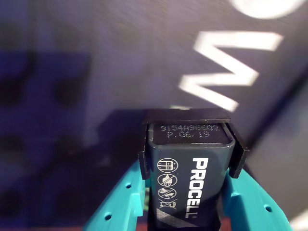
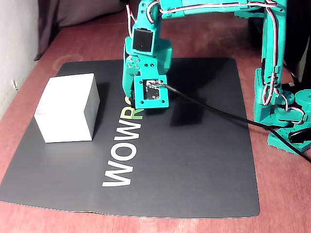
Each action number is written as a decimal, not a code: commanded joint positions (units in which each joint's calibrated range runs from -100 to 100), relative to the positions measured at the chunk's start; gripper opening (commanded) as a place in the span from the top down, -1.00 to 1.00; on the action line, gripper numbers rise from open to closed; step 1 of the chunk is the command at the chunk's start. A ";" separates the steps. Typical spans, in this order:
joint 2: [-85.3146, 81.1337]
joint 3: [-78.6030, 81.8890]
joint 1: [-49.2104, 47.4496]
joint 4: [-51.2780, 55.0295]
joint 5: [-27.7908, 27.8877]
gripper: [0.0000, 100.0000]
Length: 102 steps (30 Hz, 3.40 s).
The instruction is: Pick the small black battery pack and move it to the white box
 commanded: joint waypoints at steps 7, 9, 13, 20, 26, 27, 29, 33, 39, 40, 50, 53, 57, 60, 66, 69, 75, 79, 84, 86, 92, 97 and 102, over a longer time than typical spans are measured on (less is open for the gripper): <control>-1.22 -15.04 -0.91 -0.06 -0.19 0.75; 0.71 -18.85 -1.14 0.03 -0.19 0.75; 5.89 -29.73 -1.38 3.01 -0.19 0.75; 15.53 -48.33 -2.55 7.22 -0.24 0.75; 23.07 -59.67 -2.55 6.78 -0.24 0.74; 24.21 -61.03 -2.55 6.78 -0.24 0.74; 25.97 -62.57 -2.55 5.29 -0.24 0.74; 28.07 -62.66 -2.31 0.38 -0.24 0.74; 30.70 -62.66 -2.31 -3.12 -0.19 0.73; 31.23 -62.66 -2.20 -3.56 -0.19 0.73; 34.82 -62.66 -1.73 -6.81 0.19 0.73; 35.17 -62.57 -1.61 -7.42 0.25 0.73; 35.26 -61.75 -1.61 -6.81 0.30 0.68; 35.35 -61.57 -1.61 -5.84 0.03 0.50; 36.57 -61.66 -1.49 -2.42 -0.08 0.44; 36.49 -61.75 -1.49 -0.93 -0.08 0.44; 36.31 -62.30 -1.49 3.19 -0.19 0.44; 35.87 -62.57 -1.26 3.89 -0.19 0.44; 31.58 -61.57 -1.14 3.89 -0.24 0.57; 30.09 -61.57 -1.14 3.97 -0.24 0.80; 20.79 -51.23 -1.14 3.97 -0.24 0.99; 5.19 -30.01 -1.14 3.27 -0.24 0.99; -13.49 -4.70 -1.38 -0.76 -0.24 0.99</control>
